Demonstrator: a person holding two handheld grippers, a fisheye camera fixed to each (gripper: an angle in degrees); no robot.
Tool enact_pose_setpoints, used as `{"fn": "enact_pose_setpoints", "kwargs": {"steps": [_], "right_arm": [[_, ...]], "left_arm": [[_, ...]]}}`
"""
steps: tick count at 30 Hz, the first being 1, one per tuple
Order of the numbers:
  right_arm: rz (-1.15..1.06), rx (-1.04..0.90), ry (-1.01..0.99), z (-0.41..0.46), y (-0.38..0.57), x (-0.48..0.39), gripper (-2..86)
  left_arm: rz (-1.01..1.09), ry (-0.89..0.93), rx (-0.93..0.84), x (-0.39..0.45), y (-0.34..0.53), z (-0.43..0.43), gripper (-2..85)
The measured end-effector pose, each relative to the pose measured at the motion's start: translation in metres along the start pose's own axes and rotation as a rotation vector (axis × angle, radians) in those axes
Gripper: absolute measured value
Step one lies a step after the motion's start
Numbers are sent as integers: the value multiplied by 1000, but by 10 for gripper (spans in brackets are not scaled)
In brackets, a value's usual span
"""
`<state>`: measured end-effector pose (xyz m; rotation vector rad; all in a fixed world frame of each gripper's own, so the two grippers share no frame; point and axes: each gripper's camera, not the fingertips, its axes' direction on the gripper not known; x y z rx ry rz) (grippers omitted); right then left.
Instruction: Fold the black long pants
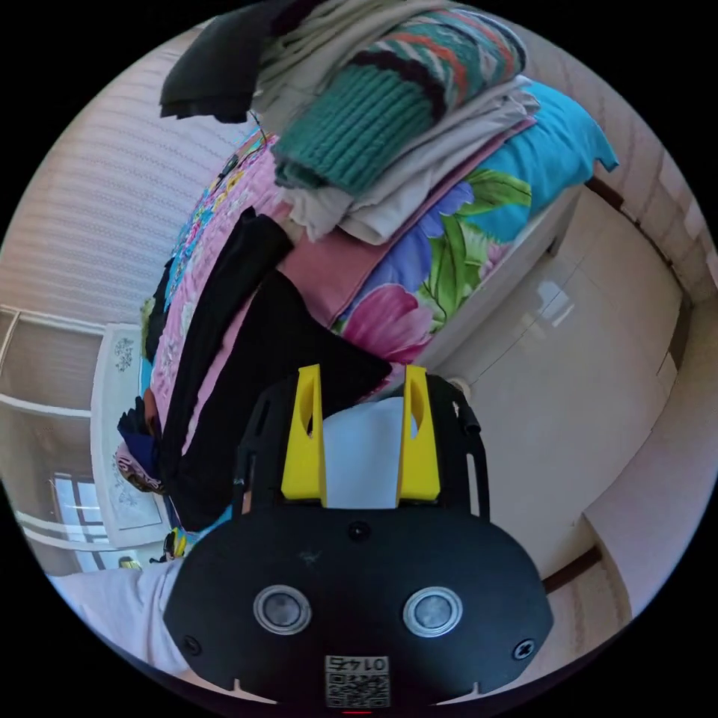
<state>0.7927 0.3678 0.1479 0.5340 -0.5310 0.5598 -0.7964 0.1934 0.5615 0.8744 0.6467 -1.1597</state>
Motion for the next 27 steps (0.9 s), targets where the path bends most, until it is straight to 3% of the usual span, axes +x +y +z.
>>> {"fn": "enact_pose_setpoints", "kwargs": {"steps": [7, 13, 18, 23, 27], "right_arm": [[99, -25, -183, 18, 2, 38, 119], [13, -11, -210, -4, 6, 41, 26], [-31, 1, -256, -30, 14, 49, 12], [-70, -4, -227, -48, 23, 48, 9], [-78, -27, -191, -51, 26, 42, 9]], "left_arm": [[-129, 9, -49, -20, -1, 5, 125], [-26, 26, -44, 8, -14, 2, 116], [96, -177, -46, 32, -11, 2, 95], [-2, -226, 34, 10, 2, -17, 114], [-48, -269, -18, -2, 3, -10, 129]]}}
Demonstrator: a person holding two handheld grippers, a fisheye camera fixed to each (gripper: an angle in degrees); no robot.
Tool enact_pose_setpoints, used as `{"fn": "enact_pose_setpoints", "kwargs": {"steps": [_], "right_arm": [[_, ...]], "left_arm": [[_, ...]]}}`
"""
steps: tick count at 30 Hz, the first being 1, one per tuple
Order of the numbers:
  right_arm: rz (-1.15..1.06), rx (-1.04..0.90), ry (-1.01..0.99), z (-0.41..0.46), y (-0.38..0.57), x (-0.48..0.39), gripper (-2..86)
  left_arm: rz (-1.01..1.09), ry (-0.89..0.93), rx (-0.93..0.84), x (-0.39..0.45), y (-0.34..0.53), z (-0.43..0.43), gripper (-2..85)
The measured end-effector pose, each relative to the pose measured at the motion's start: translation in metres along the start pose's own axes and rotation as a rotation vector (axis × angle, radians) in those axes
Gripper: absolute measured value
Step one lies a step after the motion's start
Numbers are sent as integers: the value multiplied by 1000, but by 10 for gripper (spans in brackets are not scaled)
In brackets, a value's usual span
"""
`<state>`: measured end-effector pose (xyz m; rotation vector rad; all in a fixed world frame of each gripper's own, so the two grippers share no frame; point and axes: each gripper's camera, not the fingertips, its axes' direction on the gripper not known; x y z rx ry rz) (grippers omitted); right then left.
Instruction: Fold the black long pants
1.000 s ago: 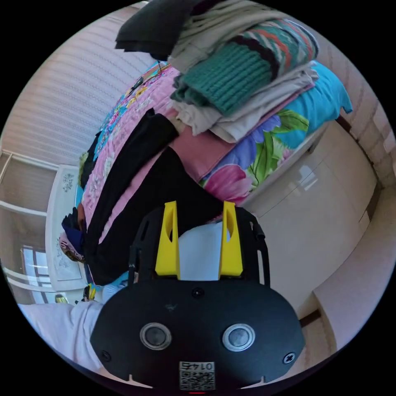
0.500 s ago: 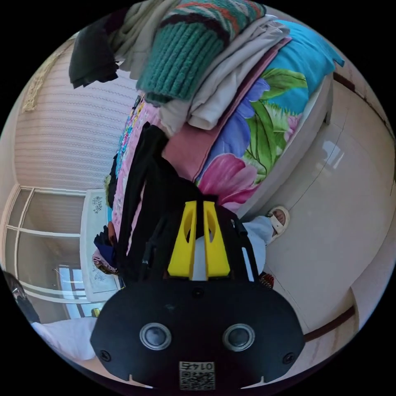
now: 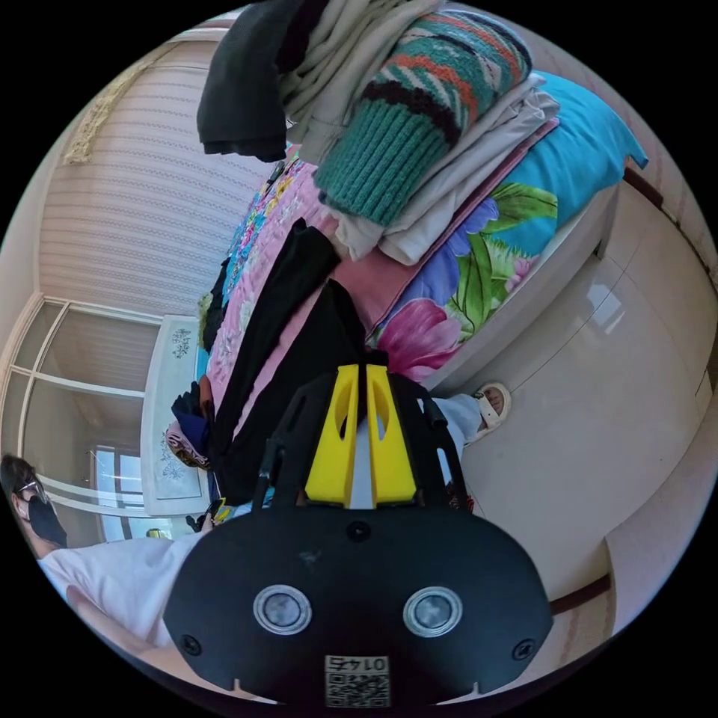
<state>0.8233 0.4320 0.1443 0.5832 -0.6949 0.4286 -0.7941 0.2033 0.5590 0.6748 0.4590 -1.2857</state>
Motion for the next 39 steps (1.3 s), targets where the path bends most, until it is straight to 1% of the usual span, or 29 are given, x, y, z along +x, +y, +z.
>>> {"fn": "enact_pose_setpoints", "kwargs": {"steps": [5, 7, 8, 9, 10, 12, 14, 18, 21, 23, 25, 28, 29, 30, 32, 34, 36, 39], "right_arm": [[-45, -7, 9, -3, 0, -18, 8], [-66, -8, 18, -6, 0, -24, 8], [-77, 0, 35, -10, 0, -30, 8], [-92, 30, 89, -16, 0, -39, 8], [-98, 53, 131, -20, 1, -45, 8], [-179, 130, 245, -30, 0, -75, 7], [-254, 137, 304, -31, -6, -99, 7], [-392, 90, 437, -22, -37, -148, 7], [-434, 37, 483, -8, -68, -173, 9], [-442, 19, 492, 3, -87, -184, 10], [-420, -6, 481, 16, -108, -192, 13], [-350, -29, 384, 32, -143, -201, 21], [-303, -49, 341, 38, -157, -200, 28], [-265, -41, 321, 41, -166, -196, 40], [-217, -36, 338, 44, -172, -187, 64], [-199, -56, 314, 46, -171, -174, 85], [-237, -33, 220, 44, -155, -154, 93], [-207, 12, 137, 40, -119, -112, 93]], "left_arm": [[12, 23, -29, 9, 0, 4, 95], [41, 26, -33, 11, 0, 0, 65], [64, 17, -30, 13, 1, -7, 24], [105, 23, -37, 14, 2, -15, 1], [122, 32, -38, 14, 3, -19, -2], [181, 75, -26, 9, 6, -40, -8], [208, 103, 11, 5, 7, -60, -9], [231, 225, 68, 9, -9, -99, -10], [246, 311, 110, 25, -30, -119, -9], [271, 326, 136, 41, -45, -125, -9], [301, 319, 149, 62, -62, -125, -8], [285, 302, 166, 96, -93, -117, 1], [265, 287, 172, 107, -104, -112, 20], [250, 217, 181, 116, -112, -107, 52], [264, 152, 139, 122, -121, -99, 79], [238, 128, 162, 117, -120, -99, 103], [210, 171, 206, 97, -111, -103, 109], [185, 242, 158, 67, -89, -93, 111]]}}
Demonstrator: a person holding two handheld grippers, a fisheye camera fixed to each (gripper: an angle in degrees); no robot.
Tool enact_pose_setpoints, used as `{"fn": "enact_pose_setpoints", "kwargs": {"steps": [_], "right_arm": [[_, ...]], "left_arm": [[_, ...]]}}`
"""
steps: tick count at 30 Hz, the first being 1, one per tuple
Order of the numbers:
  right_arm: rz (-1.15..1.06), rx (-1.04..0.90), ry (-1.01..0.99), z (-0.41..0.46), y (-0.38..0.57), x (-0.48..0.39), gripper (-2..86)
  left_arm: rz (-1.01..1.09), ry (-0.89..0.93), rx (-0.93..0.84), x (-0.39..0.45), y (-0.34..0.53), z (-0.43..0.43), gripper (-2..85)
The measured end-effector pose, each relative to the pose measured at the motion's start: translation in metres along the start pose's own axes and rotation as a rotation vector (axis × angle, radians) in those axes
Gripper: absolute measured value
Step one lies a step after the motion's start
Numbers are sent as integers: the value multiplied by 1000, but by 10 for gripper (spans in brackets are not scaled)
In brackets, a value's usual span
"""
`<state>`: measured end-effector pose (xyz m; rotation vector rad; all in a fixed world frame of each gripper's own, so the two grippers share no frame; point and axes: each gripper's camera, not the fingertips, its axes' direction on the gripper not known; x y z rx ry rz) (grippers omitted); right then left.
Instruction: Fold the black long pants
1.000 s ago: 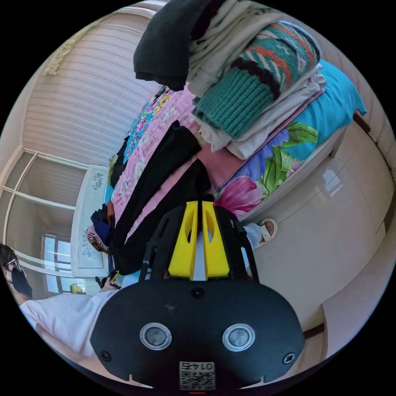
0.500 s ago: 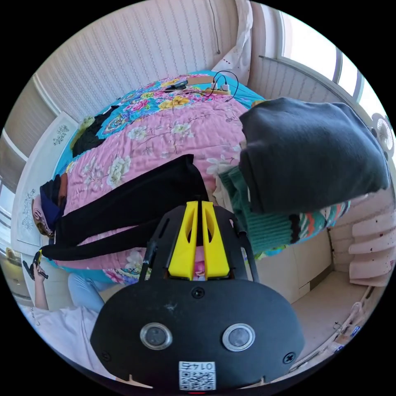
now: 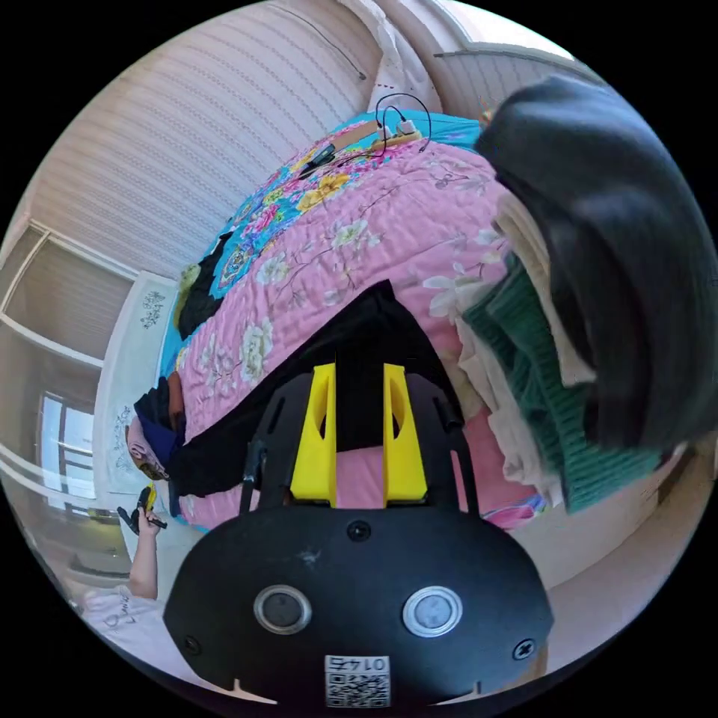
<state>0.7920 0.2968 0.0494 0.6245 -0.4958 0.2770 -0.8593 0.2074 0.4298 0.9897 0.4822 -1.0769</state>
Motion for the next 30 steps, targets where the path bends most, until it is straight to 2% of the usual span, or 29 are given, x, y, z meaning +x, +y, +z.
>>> {"fn": "enact_pose_setpoints", "kwargs": {"steps": [6, 9, 12, 16, 18, 22, 24, 28, 30], "right_arm": [[300, 118, -248, 30, 85, 81, 92], [359, 204, -341, 41, 94, 96, 97], [413, 266, -407, 51, 87, 103, 100], [482, 248, -397, 63, 69, 105, 80], [470, 205, -376, 59, 53, 99, 32], [256, 237, -413, 25, 42, 81, 8], [165, 181, -325, 7, 51, 80, 4], [217, 67, -238, 1, 85, 109, 2], [271, 10, -206, 4, 109, 127, 4]], "left_arm": [[-192, 117, -110, -42, 57, 40, 114], [-276, 249, -129, -45, 63, 66, 124], [-274, 295, -101, -33, 56, 83, 131], [-267, 192, -127, -23, 45, 99, 101], [-266, 210, -161, -24, 37, 103, 40], [-187, 280, -132, -16, 21, 85, 4], [-79, 308, -120, -12, 19, 65, -2], [-16, 262, -144, -28, 37, 43, -5], [14, 207, -211, -44, 54, 41, -3]]}}
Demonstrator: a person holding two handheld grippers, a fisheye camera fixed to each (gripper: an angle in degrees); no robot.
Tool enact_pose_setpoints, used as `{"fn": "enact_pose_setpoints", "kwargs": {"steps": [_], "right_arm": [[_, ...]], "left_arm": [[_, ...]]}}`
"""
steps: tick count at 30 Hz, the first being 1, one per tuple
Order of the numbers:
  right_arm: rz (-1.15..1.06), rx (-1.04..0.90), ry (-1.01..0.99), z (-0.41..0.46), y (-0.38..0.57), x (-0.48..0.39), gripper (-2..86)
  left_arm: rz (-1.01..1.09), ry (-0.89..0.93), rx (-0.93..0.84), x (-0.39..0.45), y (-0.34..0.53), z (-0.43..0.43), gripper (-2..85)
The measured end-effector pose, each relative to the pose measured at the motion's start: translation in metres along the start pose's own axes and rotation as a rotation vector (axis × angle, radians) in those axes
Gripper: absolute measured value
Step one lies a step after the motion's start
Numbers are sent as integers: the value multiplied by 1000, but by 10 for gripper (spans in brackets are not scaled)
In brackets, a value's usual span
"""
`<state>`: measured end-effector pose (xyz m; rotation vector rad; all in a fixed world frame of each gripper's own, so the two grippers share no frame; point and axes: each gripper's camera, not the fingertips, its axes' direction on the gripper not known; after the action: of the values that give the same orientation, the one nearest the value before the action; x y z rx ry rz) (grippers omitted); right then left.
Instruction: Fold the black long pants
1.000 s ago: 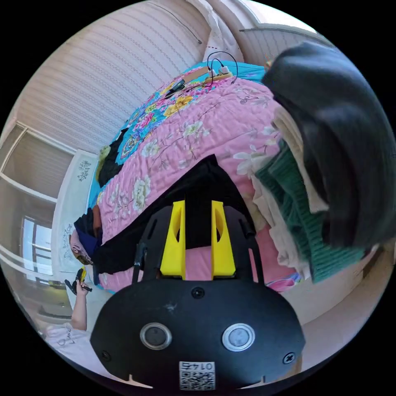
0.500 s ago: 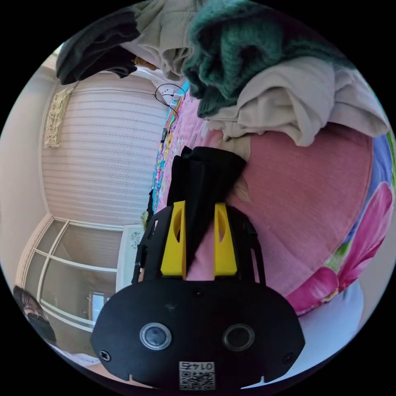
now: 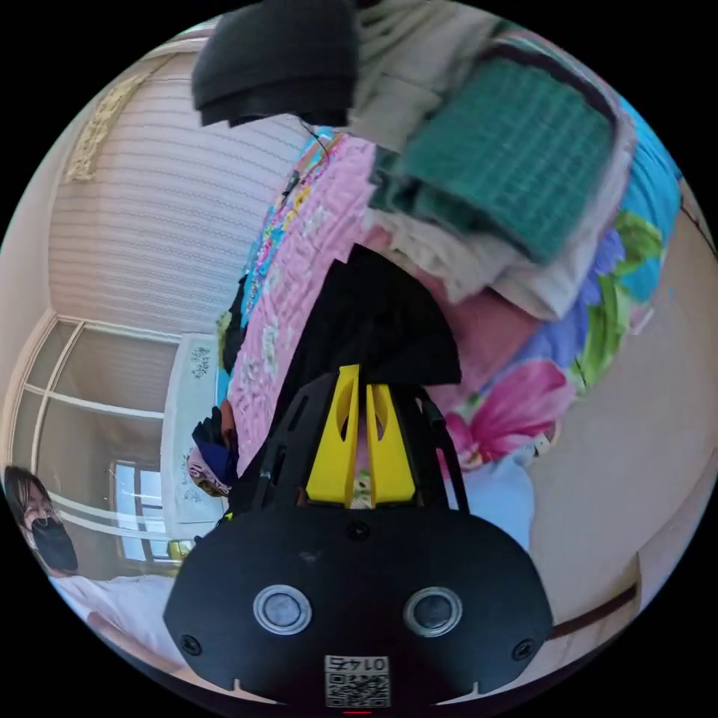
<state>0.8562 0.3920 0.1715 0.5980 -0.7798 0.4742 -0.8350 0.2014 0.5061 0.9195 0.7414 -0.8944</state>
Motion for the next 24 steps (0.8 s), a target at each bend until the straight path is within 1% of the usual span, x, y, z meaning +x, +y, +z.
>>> {"fn": "enact_pose_setpoints", "kwargs": {"steps": [4, 8, 10, 12, 13, 16, 18, 20, 21, 22, 24], "right_arm": [[64, 25, -1, -9, 22, 22, 11], [119, 189, 87, -33, 42, 25, 26], [103, 273, 147, -42, 49, 16, 33], [19, 329, 179, -44, 50, 1, 49], [-1, 321, 175, -42, 49, -2, 55], [-28, 185, 178, -15, 30, -10, 107], [-68, 66, 246, 15, 18, -19, 121], [-85, -29, 310, 35, 11, -26, 105], [-90, -62, 357, 42, 9, -33, 82], [-99, -66, 376, 43, 9, -38, 70], [-171, -45, 350, 38, 13, -55, 26]], "left_arm": [[3, -26, -46, -16, 19, -2, 9], [-51, -34, -74, -32, 23, 8, 40], [-64, -40, -79, -36, 21, 13, 46], [-70, -44, -73, -39, 18, 17, 55], [-74, -43, -70, -40, 17, 18, 57], [-103, -34, -56, -46, 15, 24, 66], [-139, -31, -49, -52, 14, 31, 67], [-170, -25, -37, -56, 13, 36, 63], [-179, -20, -25, -57, 13, 38, 57], [-178, -18, -19, -57, 13, 39, 52], [-153, -17, -3, -53, 11, 39, 35]]}}
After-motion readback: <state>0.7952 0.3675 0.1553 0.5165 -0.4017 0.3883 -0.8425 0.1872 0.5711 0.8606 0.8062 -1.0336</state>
